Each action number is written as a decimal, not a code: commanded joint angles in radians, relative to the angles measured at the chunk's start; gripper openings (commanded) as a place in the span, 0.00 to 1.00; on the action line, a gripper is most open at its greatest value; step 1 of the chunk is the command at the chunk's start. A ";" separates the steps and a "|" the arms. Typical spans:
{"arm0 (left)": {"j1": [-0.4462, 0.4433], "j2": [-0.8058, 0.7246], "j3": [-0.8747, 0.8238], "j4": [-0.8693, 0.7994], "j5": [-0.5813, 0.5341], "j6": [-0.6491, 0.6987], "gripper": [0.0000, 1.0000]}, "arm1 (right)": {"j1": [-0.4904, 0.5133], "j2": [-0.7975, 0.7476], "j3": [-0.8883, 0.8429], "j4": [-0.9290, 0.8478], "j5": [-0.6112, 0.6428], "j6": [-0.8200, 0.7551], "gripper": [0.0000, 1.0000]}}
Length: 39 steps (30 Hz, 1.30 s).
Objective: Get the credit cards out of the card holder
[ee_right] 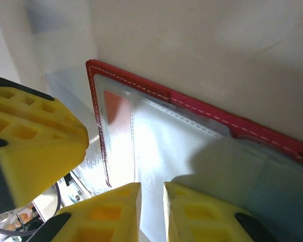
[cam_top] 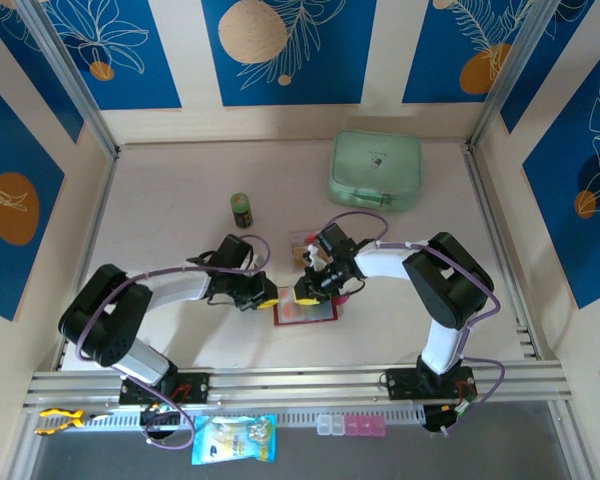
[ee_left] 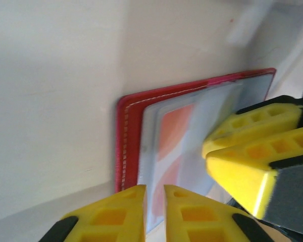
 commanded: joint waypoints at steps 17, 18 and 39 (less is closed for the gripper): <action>-0.079 0.122 0.006 0.174 0.098 -0.164 0.27 | -0.022 -0.006 -0.043 0.044 -0.036 0.013 0.19; -0.081 0.126 0.005 0.174 0.099 -0.165 0.26 | -0.022 -0.007 -0.043 0.043 -0.035 0.013 0.19; -0.130 0.102 -0.029 0.135 0.075 -0.216 0.22 | -0.007 -0.009 -0.047 0.044 -0.024 0.019 0.19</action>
